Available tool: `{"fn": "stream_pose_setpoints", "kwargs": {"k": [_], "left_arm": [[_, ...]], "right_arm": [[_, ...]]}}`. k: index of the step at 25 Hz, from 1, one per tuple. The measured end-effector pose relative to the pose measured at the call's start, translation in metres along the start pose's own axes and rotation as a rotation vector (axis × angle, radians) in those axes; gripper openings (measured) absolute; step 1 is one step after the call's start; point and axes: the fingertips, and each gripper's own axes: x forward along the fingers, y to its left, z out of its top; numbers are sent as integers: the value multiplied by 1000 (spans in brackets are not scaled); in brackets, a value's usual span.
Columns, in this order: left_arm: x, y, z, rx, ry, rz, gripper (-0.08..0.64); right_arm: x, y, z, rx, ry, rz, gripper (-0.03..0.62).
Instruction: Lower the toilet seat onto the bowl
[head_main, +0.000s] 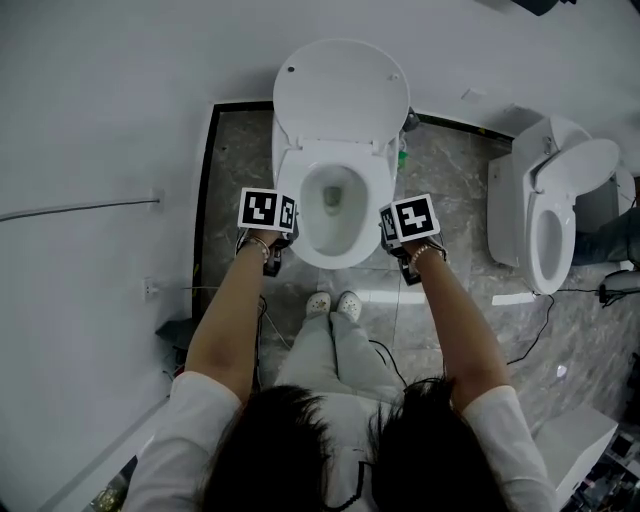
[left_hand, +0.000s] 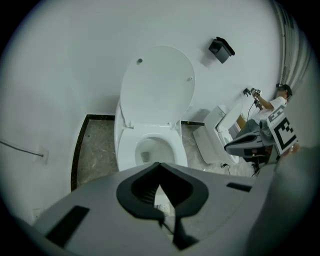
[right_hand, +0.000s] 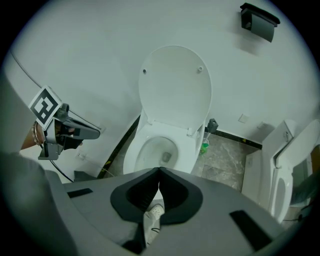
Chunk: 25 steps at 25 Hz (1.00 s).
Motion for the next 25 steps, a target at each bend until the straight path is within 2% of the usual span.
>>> {"fn": "stream_pose_setpoints", "kwargs": {"k": [6, 14, 25], "left_arm": [[-33, -17, 24, 42, -86, -17, 9], [-71, -27, 38, 79, -152, -3, 9], [-127, -52, 72, 187, -266, 25, 9]], "right_arm": [[-26, 16, 3, 29, -31, 6, 28], [-67, 22, 16, 49, -100, 1, 28], [-123, 31, 35, 29, -211, -10, 28]]}}
